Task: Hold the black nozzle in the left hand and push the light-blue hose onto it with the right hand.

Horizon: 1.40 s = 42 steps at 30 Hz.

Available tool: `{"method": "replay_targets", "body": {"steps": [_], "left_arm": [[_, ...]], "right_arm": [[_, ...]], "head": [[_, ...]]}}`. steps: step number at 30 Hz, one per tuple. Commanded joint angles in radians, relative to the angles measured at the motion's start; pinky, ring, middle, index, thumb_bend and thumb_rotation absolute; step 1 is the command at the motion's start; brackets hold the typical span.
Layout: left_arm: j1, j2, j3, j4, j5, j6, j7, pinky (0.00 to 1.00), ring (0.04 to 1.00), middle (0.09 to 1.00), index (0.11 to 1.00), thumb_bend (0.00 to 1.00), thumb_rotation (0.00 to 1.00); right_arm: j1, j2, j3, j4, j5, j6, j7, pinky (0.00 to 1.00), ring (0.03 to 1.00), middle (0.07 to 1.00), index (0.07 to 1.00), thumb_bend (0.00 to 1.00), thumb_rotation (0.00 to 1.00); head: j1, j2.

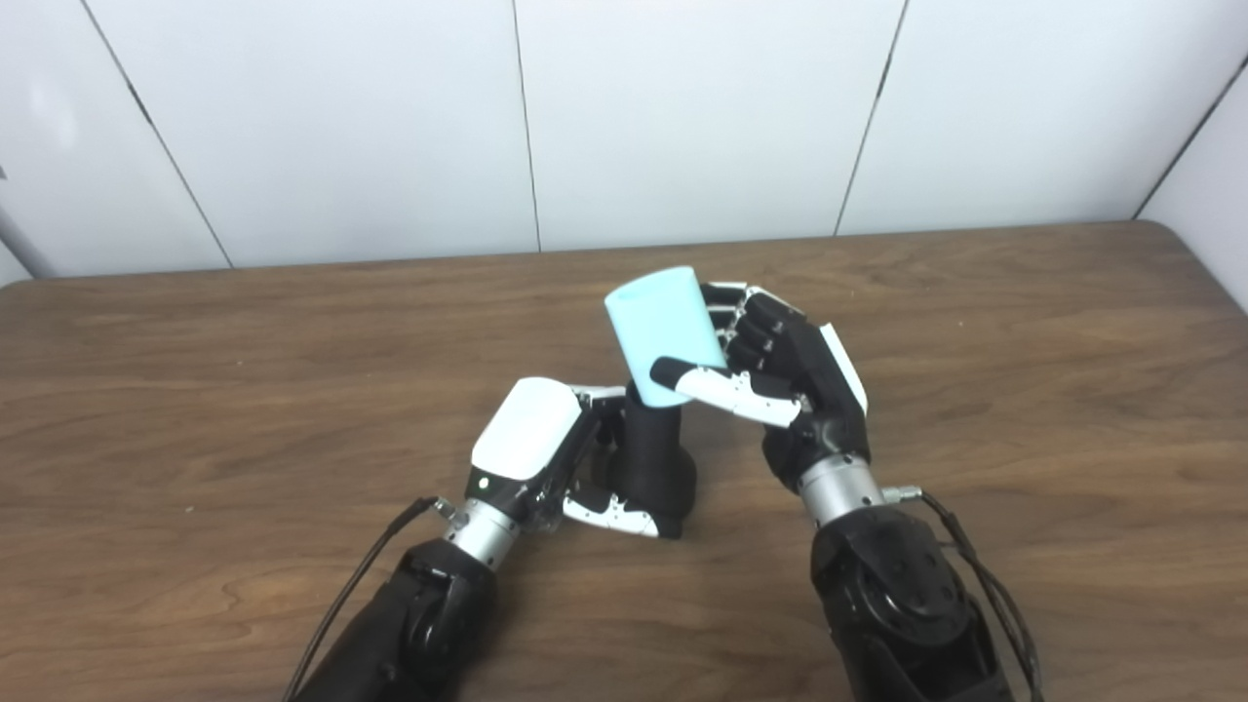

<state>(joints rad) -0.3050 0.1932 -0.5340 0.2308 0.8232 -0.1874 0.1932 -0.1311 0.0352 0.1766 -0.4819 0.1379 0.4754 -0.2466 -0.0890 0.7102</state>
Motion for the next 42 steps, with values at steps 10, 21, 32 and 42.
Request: {"method": "replay_targets", "body": {"steps": [10, 21, 32, 42], "left_arm": [[0.138, 0.000, -0.051, 0.109, 0.016, 0.022, -0.043, 0.36, 0.474, 0.480, 0.495, 0.48, 0.00], [0.142, 0.000, -0.052, 0.095, 0.018, 0.022, -0.042, 0.38, 0.486, 0.491, 0.489, 0.48, 0.00], [0.142, 0.000, -0.053, 0.091, 0.018, 0.020, -0.043, 0.37, 0.477, 0.481, 0.492, 0.48, 0.00], [0.141, 0.001, -0.052, 0.090, 0.018, 0.023, -0.049, 0.38, 0.481, 0.501, 0.487, 0.48, 0.00]], "right_arm": [[-0.102, 0.043, -0.013, 0.032, 0.016, -0.006, -0.032, 0.30, 0.395, 0.510, 0.542, 0.49, 0.00], [-0.094, 0.049, 0.001, 0.081, -0.052, -0.006, -0.012, 0.29, 0.400, 0.506, 0.543, 0.49, 0.00], [-0.052, 0.074, 0.005, 0.109, -0.130, -0.006, 0.031, 0.30, 0.407, 0.518, 0.542, 0.49, 0.00], [-0.017, 0.090, -0.010, 0.091, -0.136, -0.006, 0.064, 0.29, 0.409, 0.516, 0.545, 0.49, 0.00]], "head": [[-0.002, 0.003], [0.001, 0.008], [0.005, 0.016], [0.004, 0.019]]}}
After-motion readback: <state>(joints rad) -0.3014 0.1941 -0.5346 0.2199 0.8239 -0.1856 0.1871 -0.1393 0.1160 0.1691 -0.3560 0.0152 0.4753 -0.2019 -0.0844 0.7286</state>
